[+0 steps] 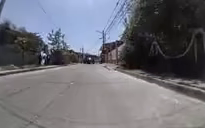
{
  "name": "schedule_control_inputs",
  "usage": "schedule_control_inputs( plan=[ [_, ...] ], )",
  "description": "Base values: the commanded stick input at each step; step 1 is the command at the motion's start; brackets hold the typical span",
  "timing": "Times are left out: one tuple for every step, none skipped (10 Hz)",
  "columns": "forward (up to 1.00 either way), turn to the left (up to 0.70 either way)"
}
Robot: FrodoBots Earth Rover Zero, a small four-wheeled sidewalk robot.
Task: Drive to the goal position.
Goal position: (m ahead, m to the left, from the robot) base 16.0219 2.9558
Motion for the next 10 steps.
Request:
schedule_control_inputs(
  plan=[
    [1.00, 0.01],
    [1.00, 0.01],
    [1.00, 0.01],
    [1.00, 0.01],
    [1.00, 0.01],
    [1.00, 0.01],
    [1.00, 0.01],
    [1.00, 0.01],
    [1.00, 0.01],
    [1.00, 0.01]
  ],
)
